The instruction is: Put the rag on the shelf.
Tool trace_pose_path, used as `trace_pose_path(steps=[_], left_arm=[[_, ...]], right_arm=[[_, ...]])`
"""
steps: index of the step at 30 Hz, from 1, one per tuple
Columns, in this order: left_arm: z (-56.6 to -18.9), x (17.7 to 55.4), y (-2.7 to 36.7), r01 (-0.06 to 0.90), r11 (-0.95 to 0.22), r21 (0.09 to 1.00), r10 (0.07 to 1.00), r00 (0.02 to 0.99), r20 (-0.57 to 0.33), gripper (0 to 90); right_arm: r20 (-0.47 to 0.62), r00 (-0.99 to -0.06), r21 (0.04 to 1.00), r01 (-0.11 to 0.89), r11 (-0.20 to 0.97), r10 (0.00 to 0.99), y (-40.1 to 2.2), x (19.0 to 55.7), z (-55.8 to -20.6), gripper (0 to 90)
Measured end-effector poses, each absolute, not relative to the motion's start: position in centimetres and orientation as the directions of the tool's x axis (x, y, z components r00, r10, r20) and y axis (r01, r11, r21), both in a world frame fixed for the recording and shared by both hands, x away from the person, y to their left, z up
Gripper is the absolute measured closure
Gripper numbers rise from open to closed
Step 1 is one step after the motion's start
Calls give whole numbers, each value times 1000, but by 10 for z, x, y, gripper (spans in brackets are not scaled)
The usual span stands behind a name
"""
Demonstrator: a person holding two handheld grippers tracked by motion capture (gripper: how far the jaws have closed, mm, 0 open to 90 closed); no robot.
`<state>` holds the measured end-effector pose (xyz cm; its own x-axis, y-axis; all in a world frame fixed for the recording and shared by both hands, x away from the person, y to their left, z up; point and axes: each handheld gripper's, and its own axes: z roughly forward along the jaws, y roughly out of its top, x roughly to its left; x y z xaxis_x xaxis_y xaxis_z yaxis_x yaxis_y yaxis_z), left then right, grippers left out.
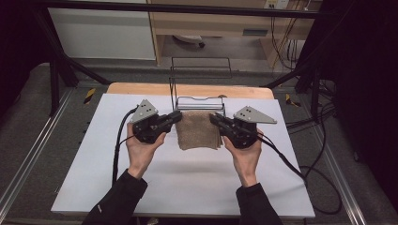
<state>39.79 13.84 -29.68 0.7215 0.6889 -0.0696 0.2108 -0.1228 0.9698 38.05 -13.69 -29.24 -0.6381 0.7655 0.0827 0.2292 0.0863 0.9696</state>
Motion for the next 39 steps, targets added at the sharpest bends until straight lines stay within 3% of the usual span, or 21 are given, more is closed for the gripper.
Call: trace_pose_path(steps=[39], left_arm=[[-231,430,131,89,-65,994,695,719,-19,860]], right_arm=[[25,-591,995,94,38,806,-139,408,-231,843]])
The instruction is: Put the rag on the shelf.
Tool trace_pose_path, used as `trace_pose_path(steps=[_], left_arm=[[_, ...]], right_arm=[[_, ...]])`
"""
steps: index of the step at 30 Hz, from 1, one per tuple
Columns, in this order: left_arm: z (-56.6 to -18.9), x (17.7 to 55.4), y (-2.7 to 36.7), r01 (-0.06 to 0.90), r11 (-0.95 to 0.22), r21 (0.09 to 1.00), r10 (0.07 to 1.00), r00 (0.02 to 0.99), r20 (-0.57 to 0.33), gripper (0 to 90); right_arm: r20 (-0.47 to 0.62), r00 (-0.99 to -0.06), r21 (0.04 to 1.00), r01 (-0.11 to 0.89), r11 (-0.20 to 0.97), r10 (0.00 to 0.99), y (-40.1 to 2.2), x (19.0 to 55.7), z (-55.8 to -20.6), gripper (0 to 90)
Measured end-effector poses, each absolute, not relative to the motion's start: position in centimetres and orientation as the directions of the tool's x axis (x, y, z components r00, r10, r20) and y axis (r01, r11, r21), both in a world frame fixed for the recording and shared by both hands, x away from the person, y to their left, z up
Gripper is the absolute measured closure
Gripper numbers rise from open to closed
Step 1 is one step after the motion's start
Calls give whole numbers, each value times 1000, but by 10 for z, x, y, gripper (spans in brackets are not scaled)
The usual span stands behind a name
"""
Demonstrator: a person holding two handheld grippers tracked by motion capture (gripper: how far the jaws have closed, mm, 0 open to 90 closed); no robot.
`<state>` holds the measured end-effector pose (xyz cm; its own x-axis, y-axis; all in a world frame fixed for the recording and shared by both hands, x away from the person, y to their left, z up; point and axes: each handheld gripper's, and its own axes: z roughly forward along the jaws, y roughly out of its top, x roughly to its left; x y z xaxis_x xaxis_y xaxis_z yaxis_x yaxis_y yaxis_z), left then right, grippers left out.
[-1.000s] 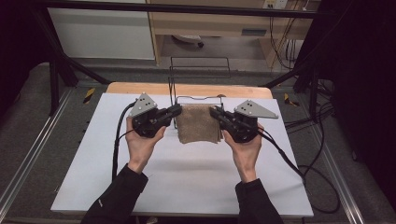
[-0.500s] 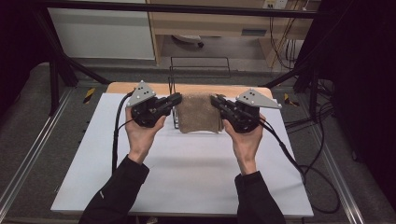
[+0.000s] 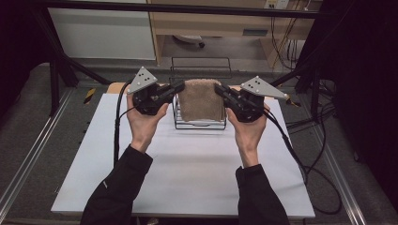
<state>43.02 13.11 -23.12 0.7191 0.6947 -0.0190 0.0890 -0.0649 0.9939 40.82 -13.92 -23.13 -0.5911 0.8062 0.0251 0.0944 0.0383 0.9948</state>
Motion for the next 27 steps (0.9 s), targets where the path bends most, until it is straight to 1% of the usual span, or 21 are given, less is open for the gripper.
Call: trace_pose_path(steps=[16,27], left_arm=[[-202,450,128,56,-65,996,702,712,5,861],[-182,468,124,42,-66,997,706,708,17,861]], right_arm=[[2,-574,999,41,27,819,-138,422,-207,843],[8,-557,1000,21,4,830,-140,441,-188,842]])
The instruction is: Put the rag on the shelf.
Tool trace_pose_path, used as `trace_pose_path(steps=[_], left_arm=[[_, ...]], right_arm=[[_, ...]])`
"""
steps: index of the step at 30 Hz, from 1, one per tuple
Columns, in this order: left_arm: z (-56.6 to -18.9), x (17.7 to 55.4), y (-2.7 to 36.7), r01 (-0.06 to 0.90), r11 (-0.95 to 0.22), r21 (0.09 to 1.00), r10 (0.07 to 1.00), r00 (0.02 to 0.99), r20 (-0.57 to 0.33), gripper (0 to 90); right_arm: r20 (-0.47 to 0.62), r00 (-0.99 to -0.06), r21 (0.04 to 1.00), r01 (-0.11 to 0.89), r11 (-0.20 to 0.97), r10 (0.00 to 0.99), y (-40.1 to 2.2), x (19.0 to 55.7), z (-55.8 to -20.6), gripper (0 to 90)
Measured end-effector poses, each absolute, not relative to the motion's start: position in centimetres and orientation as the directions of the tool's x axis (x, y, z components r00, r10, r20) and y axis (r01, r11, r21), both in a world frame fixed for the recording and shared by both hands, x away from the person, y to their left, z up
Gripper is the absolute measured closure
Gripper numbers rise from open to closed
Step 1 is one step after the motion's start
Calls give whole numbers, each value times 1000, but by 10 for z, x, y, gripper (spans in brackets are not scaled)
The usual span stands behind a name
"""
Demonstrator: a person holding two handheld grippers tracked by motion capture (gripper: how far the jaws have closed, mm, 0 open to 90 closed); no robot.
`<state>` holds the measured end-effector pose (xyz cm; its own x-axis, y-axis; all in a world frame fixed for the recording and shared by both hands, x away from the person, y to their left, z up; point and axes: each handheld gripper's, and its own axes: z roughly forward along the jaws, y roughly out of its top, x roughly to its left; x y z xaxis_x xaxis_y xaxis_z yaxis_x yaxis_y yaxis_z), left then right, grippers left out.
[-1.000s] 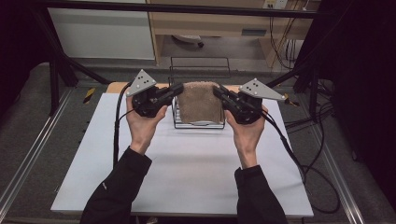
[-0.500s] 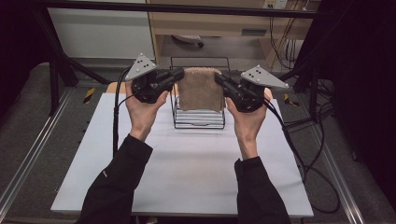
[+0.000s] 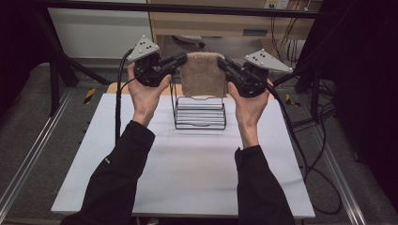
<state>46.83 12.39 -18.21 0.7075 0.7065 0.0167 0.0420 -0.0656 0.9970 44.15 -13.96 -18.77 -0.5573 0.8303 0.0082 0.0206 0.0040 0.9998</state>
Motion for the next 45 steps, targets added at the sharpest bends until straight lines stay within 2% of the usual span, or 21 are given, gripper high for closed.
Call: trace_pose_path(steps=[21,27,45], left_arm=[[-159,510,121,44,-88,995,733,680,35,861],[-157,521,122,59,-69,996,739,673,12,861],[-167,544,119,68,-114,991,757,652,43,861]], right_arm=[[31,-554,1000,18,-24,832,-139,480,-173,842],[27,-551,1000,19,-19,834,-136,493,-168,842],[28,-552,998,58,5,833,-136,525,-179,841]])
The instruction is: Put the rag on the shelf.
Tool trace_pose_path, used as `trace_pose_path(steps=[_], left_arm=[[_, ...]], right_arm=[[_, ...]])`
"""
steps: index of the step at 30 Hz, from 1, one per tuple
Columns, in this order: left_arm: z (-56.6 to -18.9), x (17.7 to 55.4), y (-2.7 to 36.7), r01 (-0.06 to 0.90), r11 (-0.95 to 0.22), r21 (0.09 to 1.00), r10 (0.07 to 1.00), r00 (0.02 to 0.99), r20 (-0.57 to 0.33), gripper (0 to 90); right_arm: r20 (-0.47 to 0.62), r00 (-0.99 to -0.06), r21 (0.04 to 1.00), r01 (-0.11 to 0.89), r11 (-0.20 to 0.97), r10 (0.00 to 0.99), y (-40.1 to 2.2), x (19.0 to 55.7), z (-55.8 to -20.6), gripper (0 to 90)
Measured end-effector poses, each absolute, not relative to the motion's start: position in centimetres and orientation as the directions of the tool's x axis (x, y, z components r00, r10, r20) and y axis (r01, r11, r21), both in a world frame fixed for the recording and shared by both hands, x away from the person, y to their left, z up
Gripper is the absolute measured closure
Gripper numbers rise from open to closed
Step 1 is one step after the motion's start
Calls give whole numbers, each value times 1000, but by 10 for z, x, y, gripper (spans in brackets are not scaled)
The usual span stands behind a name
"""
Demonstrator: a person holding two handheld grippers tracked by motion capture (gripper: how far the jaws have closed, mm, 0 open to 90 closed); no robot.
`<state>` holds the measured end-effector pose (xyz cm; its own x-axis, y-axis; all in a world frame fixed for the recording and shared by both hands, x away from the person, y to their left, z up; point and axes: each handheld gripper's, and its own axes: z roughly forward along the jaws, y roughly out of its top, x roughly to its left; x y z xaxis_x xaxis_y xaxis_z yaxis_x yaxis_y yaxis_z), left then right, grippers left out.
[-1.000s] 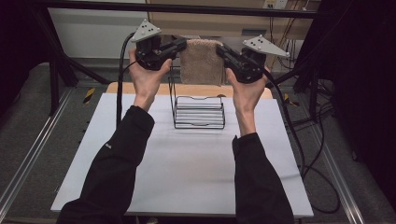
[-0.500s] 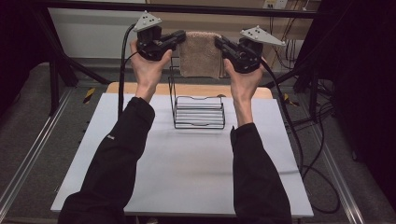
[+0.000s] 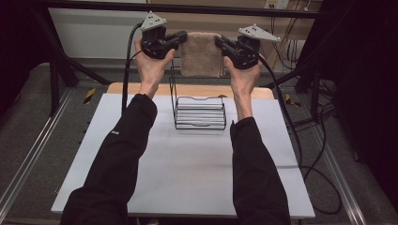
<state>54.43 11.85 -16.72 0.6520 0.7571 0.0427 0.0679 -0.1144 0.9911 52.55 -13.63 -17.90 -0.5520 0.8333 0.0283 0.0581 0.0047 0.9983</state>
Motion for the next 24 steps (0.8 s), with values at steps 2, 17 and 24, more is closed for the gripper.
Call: trace_pose_path(steps=[2,17,24], left_arm=[[-170,546,119,71,-119,990,757,652,44,860],[-196,540,122,88,-161,983,739,671,61,860],[-208,531,123,86,-170,982,720,691,64,860]], right_arm=[[34,-556,998,65,3,830,-136,527,-182,841],[25,-575,994,99,40,818,-137,524,-206,839],[24,-581,993,109,49,814,-139,518,-220,838]])
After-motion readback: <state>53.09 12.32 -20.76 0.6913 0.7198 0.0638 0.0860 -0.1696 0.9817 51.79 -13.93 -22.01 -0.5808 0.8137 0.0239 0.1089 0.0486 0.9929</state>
